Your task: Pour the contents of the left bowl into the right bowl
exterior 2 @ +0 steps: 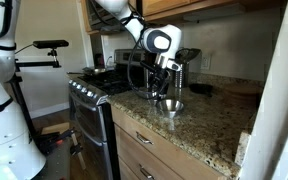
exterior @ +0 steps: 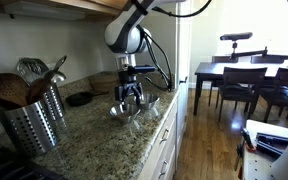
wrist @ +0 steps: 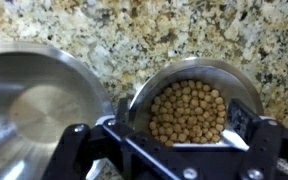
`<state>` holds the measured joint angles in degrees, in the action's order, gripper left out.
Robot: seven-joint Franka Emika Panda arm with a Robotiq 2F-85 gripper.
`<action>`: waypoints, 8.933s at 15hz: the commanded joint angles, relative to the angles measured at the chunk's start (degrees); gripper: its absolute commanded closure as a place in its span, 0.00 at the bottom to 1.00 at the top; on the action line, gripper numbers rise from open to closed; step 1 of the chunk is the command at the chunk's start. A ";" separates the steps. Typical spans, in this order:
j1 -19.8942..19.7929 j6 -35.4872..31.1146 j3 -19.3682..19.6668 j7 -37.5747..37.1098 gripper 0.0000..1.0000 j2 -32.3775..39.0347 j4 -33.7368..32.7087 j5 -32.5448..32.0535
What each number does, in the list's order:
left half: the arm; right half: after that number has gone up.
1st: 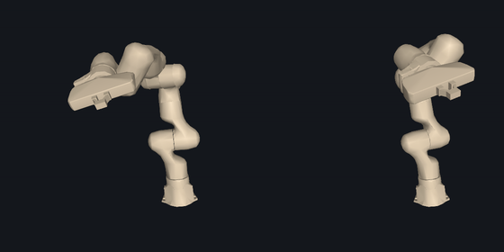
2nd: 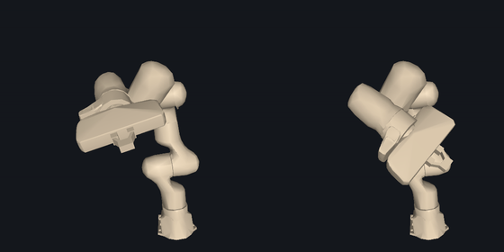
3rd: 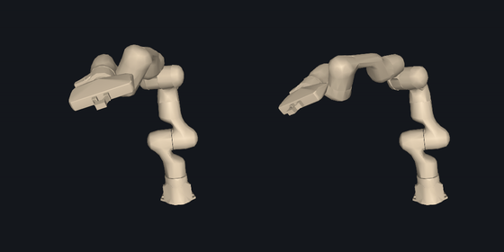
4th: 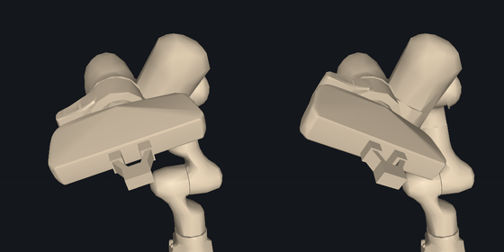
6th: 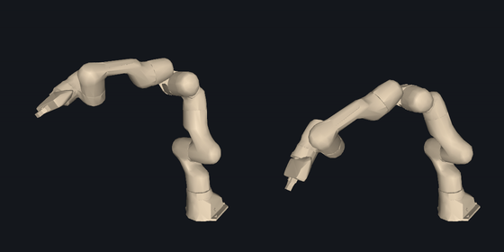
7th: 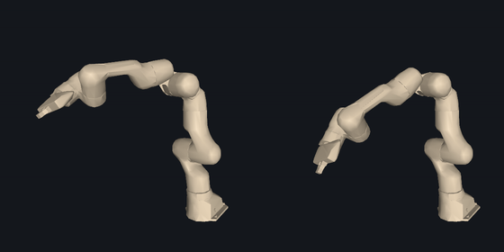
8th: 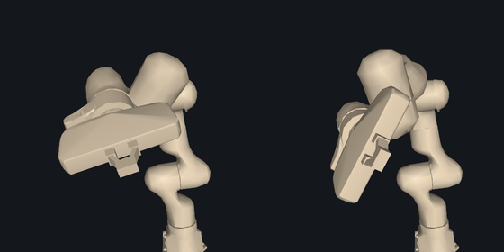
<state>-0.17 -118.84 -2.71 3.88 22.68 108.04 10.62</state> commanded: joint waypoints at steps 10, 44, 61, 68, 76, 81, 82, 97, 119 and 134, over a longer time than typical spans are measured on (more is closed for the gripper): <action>-0.19 0.62 0.75 -0.88 0.00 -2.44 3.27 -0.59; 0.34 -2.45 0.05 -3.03 0.00 2.03 -1.23 1.01; 0.37 -3.59 0.81 -6.84 0.72 4.67 -3.69 0.27; 0.51 -3.56 1.08 -7.07 0.92 3.72 -3.28 -0.14; 0.31 -3.82 2.28 -7.98 0.93 1.22 -1.90 -1.19; -0.03 -3.42 3.73 -8.61 0.93 -2.51 0.16 -2.22; -0.08 -3.31 3.99 -8.74 0.93 -3.32 0.45 -2.53; -1.38 -2.79 8.25 -15.33 0.93 -15.75 9.86 -11.94; -3.31 1.50 11.04 -28.11 0.93 -17.03 9.88 -28.23; -1.48 8.80 8.80 -28.49 0.93 -13.40 3.81 -32.46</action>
<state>-2.73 -112.93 6.92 -23.66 8.14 113.33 -20.09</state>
